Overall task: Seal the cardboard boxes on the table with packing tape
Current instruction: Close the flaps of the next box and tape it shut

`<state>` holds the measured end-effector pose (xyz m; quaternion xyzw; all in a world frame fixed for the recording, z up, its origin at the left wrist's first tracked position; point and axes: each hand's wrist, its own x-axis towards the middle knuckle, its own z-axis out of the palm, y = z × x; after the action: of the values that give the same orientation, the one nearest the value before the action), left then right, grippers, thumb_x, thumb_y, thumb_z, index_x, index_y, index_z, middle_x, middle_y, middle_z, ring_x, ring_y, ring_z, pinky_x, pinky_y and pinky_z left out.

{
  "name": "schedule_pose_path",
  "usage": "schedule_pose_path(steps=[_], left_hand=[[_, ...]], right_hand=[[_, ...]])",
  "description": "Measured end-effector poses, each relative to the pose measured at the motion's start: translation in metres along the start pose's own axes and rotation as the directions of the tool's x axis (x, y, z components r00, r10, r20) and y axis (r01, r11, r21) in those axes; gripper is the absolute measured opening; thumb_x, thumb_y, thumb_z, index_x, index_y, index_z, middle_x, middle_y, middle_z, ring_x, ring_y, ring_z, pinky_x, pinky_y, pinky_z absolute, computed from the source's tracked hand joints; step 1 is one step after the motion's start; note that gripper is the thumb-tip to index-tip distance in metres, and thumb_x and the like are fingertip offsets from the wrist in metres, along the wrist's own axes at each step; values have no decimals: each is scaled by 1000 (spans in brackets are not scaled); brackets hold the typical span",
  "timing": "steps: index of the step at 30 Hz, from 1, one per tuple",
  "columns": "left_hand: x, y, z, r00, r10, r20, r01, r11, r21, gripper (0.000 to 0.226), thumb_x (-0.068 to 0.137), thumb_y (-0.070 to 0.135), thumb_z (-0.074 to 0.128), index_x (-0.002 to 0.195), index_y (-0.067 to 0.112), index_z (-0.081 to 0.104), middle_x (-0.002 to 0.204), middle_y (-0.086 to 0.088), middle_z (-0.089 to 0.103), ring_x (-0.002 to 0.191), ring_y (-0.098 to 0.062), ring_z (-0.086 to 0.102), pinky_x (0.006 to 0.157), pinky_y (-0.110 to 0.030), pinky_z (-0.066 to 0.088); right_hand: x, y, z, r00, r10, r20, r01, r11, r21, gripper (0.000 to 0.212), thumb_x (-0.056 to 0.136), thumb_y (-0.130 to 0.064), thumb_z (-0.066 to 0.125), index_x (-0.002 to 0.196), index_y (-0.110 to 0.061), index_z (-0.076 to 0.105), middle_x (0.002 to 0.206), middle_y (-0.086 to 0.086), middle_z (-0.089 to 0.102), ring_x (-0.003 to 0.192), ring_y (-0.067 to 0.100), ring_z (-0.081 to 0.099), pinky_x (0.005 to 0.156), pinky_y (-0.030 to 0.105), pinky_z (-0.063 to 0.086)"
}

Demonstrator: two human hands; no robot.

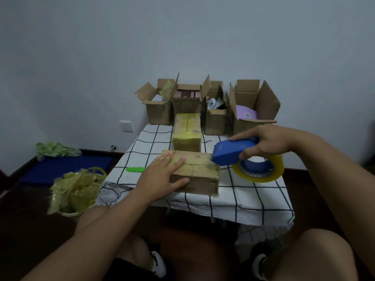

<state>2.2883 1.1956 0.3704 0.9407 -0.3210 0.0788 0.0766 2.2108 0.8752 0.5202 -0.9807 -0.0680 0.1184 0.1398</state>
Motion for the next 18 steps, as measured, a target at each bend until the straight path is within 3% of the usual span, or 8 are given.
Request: schedule_pose_path(steps=[6,10,15,18], left_hand=[[0,-4,0,1000,10,-2,-10,1000,-1,91,73,93,6,151,48,23,163,4,17,148,-20,18,117,-40,27],[-1,-2,-5,1000,13,17,-13,1000,5,94,71,93,4,150,48,25,163,7,15,148,-19,17,116,-42,29],[1,-1,-7,996,34,78,-37,999,37,103,65,93,-8,153,44,15,163,16,6,151,-14,5,121,-38,14],[2,-1,-10,994,55,97,-59,997,43,98,67,92,-8,152,47,11,163,13,7,151,-17,6,120,-38,13]], right_hand=[[-2,13,13,1000,-2,-23,4,997,78,55,86,-53,68,133,-59,40,122,-7,55,96,6,53,87,29,39],[-1,19,22,1000,-4,-16,6,997,76,60,87,-52,68,141,-52,42,127,-5,55,100,9,54,95,34,43],[-3,23,27,999,-18,-39,21,995,96,61,87,-52,67,142,-53,40,127,-5,54,101,9,53,95,34,43],[-1,27,31,999,-15,-36,18,996,93,61,87,-53,67,142,-54,39,129,-4,54,103,13,54,98,38,45]])
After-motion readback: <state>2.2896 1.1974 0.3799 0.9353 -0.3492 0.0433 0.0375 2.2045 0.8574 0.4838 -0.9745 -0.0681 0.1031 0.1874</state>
